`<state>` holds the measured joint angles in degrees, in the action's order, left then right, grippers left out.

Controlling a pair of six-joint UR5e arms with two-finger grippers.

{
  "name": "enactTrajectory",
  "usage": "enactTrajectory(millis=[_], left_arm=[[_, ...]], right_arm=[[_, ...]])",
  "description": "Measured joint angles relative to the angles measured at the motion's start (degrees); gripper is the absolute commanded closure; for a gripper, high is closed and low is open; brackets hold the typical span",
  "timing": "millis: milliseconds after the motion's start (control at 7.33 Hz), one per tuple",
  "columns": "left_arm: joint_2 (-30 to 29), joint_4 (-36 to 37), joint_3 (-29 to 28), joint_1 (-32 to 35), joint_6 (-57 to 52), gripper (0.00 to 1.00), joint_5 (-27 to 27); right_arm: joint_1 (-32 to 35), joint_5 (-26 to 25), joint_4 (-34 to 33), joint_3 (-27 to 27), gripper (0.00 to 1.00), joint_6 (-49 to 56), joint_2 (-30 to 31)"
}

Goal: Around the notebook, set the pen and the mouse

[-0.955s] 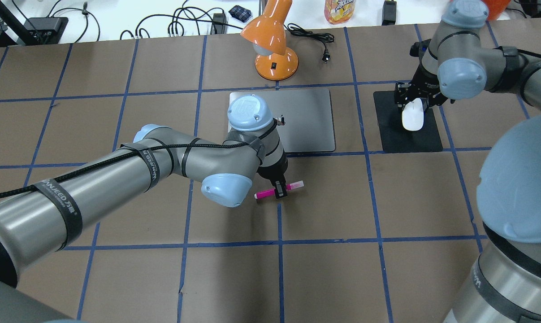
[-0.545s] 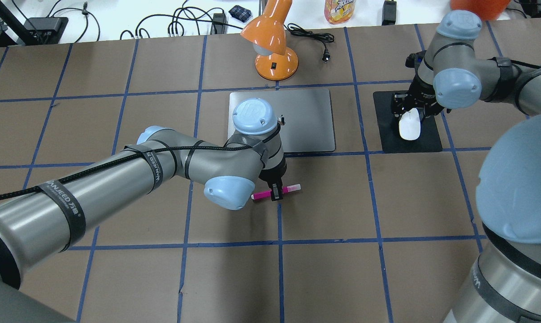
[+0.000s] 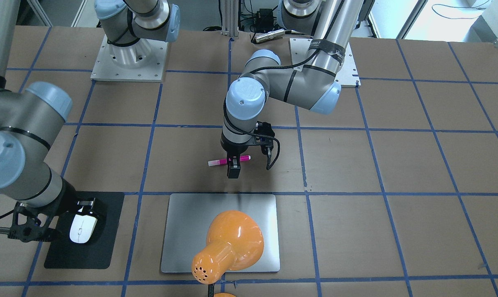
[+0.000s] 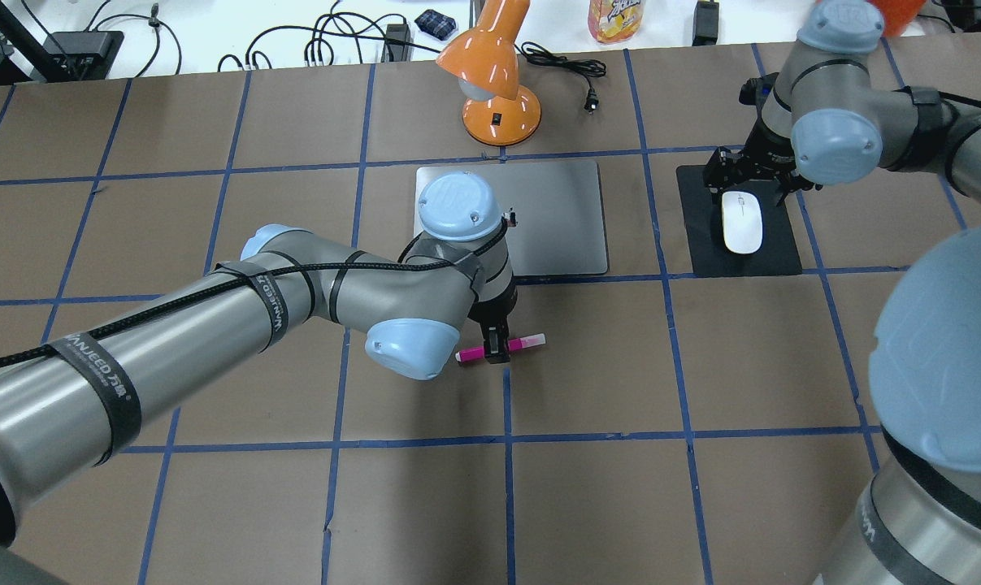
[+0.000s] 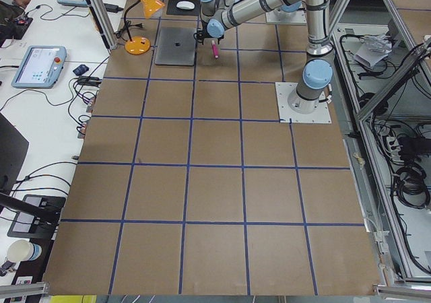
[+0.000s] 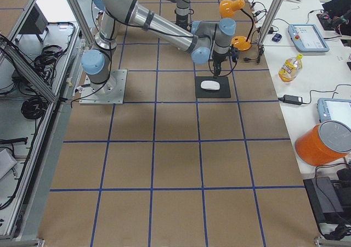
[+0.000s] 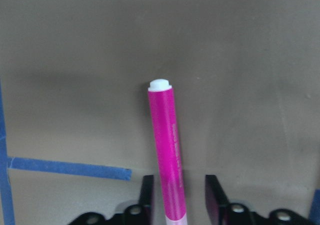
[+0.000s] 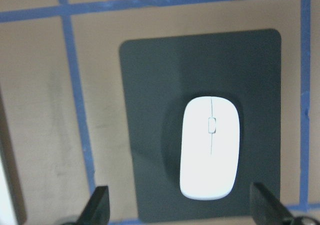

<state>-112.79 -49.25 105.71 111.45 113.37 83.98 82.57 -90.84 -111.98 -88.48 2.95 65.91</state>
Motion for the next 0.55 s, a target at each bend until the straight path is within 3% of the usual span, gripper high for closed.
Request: enactTrajectory(millis=[273, 545], left_arm=[[4.1, -3.8, -3.1, -4.1, -13.1, 0.0, -0.2], [10.3, -11.4, -4.4, -9.6, -36.6, 0.0, 0.0]], right_arm=[[2.9, -0.1, 12.2, 1.2, 0.0, -3.9, 10.1], [5.7, 0.1, 18.6, 0.5, 0.0, -6.7, 18.1]])
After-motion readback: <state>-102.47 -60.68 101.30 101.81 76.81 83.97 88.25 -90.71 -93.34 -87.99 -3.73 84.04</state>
